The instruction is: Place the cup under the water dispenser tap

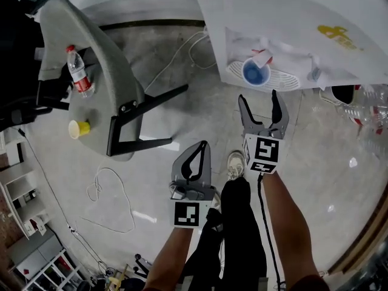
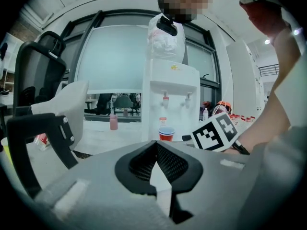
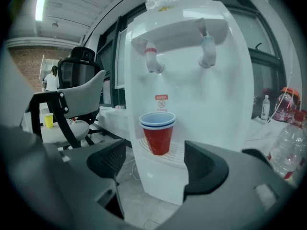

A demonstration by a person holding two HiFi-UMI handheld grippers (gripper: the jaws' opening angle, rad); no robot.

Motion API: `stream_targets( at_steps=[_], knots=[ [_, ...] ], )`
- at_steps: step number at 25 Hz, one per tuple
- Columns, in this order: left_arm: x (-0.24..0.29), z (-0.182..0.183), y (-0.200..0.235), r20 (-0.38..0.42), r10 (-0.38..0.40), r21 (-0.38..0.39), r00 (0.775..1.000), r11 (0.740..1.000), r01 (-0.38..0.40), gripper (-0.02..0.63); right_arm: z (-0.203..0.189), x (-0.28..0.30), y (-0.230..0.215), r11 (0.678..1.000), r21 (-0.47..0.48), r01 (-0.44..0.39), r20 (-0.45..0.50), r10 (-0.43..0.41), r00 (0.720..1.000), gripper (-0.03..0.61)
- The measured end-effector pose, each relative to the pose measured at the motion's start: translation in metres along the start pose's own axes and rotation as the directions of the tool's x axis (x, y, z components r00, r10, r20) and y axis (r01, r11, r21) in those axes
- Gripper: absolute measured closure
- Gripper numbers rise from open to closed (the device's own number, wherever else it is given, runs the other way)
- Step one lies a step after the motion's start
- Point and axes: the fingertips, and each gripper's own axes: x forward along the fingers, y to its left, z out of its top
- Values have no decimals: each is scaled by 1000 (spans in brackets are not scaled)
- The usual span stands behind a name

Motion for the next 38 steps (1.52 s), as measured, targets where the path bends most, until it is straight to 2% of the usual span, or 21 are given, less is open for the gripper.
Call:
stream_targets(
  at_steps=[4,8,17,21,24,32,38],
  knots=[
    [-22,26,-1,15,4,8,1000,1000,-4,612,-5,-50,13,1000,4,-21,-31,22,999,207],
    [-42,62,3,55,4,26,998,1000,-5,612,16,-98,21,1000,-7,-24,-27,24,999,215],
    [-130,159,-5,150,1,-3,989,1000,-1,612,110,-236,62,998,-36,-58,32,59,998,233],
    [-178,200,-23,174,-29,29,984,999,24,611,166,-300,75,998,-19,-52,82,54,995,235],
    [-216,235,-30,212,-47,55,976,998,37,611,202,-344,85,997,-67,-33,124,41,991,239],
    [-298,311,-29,302,-53,126,952,992,15,612,310,-434,92,985,-156,80,292,-31,956,249],
    [-350,361,-15,405,-11,143,914,988,-51,612,371,-488,110,978,-183,103,429,-15,903,250]
  ],
)
